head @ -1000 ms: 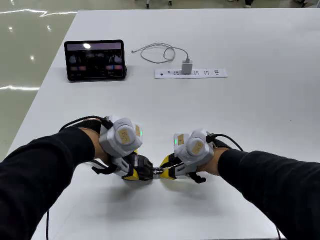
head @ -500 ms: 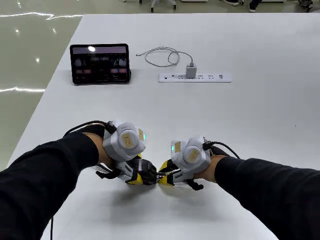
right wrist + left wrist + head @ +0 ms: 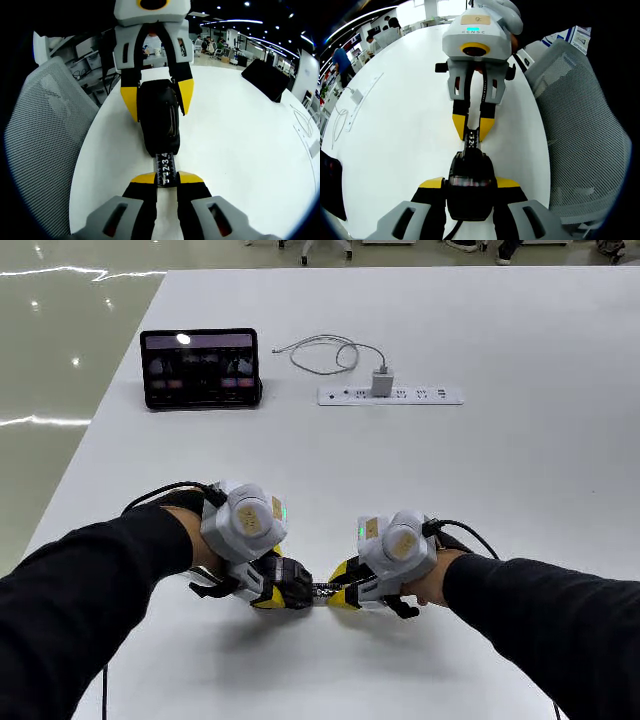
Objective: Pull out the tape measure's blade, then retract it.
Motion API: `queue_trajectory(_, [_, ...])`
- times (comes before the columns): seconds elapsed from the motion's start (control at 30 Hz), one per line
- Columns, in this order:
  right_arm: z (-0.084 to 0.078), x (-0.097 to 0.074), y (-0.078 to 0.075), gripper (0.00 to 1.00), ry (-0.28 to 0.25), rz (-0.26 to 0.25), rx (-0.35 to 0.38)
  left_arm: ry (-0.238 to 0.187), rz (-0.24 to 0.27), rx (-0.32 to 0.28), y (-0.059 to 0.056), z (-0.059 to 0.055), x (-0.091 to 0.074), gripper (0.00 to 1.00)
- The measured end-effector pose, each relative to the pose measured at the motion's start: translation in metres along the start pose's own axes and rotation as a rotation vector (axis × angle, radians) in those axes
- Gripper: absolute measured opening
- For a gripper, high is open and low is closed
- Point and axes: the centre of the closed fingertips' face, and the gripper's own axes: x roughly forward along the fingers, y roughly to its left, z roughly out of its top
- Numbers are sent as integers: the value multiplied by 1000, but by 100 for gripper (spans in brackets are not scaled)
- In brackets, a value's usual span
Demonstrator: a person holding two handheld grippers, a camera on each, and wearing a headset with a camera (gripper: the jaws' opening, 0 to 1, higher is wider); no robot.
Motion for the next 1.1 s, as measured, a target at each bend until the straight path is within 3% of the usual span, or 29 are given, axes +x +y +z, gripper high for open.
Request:
queue_trajectory(0.7, [-12,-14,-1,10,6,-3,0,5,2,-5,0,0,0,32])
queue_trajectory(1.1, [-17,-18,-2,10,0,-15,-1,-22,13,-11,0,1,0,32])
